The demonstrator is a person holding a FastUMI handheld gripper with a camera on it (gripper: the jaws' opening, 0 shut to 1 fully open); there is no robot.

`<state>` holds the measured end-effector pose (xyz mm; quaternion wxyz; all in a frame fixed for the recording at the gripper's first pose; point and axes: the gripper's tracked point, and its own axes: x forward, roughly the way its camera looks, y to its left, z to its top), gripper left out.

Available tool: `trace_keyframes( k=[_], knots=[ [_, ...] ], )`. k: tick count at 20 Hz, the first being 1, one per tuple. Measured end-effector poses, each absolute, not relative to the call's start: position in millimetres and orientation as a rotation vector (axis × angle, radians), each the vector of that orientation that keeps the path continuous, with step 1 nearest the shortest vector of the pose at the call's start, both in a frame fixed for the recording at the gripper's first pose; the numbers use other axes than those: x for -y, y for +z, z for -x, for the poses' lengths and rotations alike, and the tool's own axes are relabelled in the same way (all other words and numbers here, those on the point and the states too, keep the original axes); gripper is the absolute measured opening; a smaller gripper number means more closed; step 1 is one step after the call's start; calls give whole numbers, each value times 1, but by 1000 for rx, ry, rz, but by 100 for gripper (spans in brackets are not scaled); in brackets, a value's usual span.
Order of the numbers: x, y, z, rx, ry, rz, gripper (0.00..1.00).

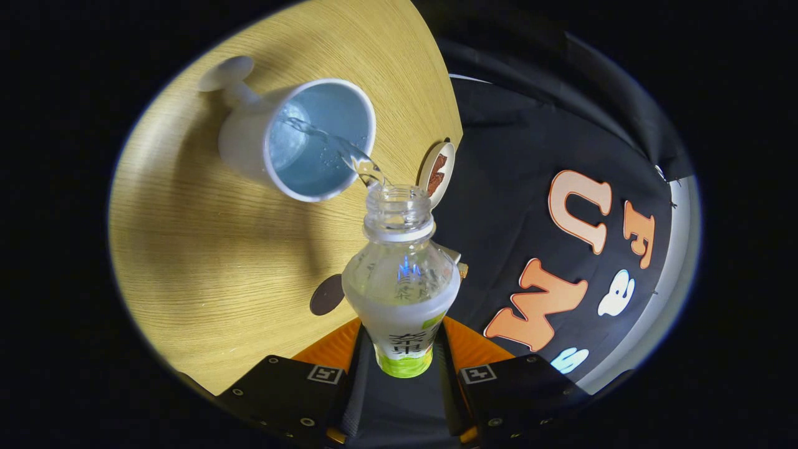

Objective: Take the bottle from table, then pour the juice into the cup, finally place the bottle on the coaster

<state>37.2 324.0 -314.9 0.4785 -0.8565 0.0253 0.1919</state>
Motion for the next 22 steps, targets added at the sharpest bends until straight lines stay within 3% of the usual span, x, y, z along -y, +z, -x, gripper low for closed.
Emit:
trace_keyframes(
  k=[22],
  knots=[
    [-329,-308,-40,-25,485,2165,54]
  ],
)
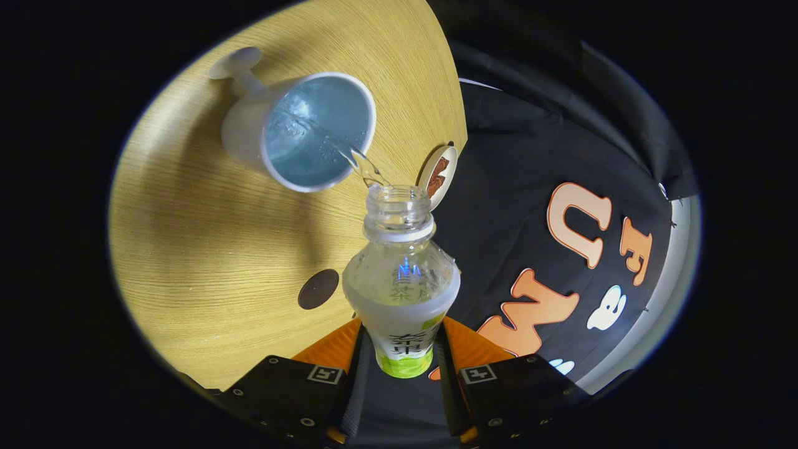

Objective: Take the bottle from table, then pour the juice into the cup, finally place the bottle on the coaster

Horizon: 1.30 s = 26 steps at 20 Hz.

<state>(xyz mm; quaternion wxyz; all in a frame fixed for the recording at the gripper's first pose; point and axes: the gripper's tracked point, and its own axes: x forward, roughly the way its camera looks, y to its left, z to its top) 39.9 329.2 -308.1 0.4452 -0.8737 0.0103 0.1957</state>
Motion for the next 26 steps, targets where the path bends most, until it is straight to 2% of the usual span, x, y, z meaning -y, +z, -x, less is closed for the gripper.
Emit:
trace_keyframes(
  k=[26],
  knots=[
    [-346,-297,-49,27,537,2252,54]
  ],
)
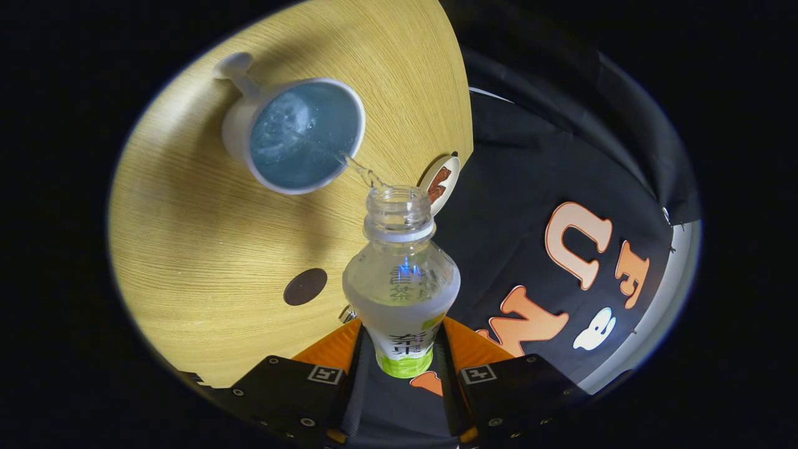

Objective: Take the bottle from table, then pour the juice into the cup, finally place the bottle on the coaster

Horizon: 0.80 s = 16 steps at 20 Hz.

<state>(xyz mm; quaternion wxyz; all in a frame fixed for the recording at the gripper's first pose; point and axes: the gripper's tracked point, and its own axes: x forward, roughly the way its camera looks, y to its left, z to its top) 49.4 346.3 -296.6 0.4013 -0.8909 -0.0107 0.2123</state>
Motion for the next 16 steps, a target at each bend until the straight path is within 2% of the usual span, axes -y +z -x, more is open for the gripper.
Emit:
trace_keyframes(
  k=[16],
  knots=[
    [-346,-292,-48,36,549,2297,54]
  ],
)
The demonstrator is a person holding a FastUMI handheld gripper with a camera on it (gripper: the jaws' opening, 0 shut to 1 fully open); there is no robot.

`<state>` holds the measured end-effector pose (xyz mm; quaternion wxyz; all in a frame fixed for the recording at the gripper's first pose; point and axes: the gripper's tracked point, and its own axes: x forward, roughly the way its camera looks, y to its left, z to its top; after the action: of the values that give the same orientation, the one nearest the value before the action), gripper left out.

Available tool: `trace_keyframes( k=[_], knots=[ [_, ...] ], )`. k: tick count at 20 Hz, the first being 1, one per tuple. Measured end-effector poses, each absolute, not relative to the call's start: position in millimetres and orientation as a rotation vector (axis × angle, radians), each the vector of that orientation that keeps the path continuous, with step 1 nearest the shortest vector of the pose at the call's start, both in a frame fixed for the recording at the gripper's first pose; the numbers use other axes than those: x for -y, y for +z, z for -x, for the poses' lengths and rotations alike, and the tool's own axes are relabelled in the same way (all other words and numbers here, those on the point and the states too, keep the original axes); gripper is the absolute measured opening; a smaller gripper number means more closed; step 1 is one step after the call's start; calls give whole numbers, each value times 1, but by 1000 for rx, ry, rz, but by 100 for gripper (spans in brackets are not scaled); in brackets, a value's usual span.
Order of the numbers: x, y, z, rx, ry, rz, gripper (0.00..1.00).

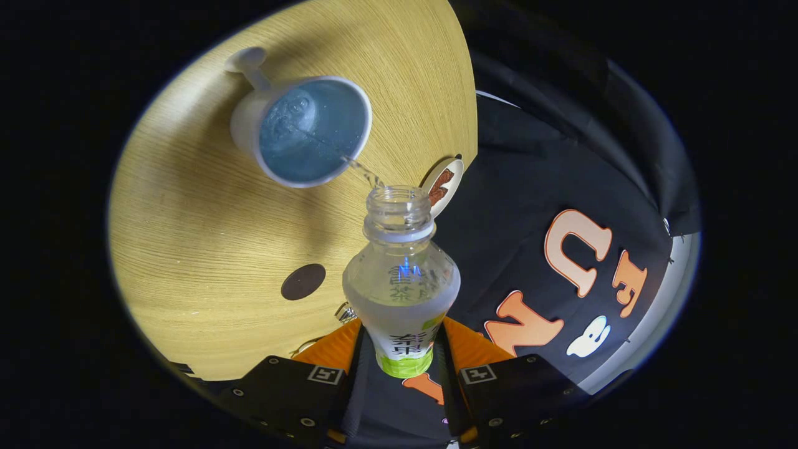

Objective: Take the bottle from table, then pour the juice into the cup, finally place the bottle on the coaster

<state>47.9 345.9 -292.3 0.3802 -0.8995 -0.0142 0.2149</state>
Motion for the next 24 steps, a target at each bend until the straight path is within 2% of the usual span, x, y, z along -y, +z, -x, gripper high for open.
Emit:
trace_keyframes(
  k=[24],
  knots=[
    [-354,-289,-47,54,565,2332,53]
  ],
)
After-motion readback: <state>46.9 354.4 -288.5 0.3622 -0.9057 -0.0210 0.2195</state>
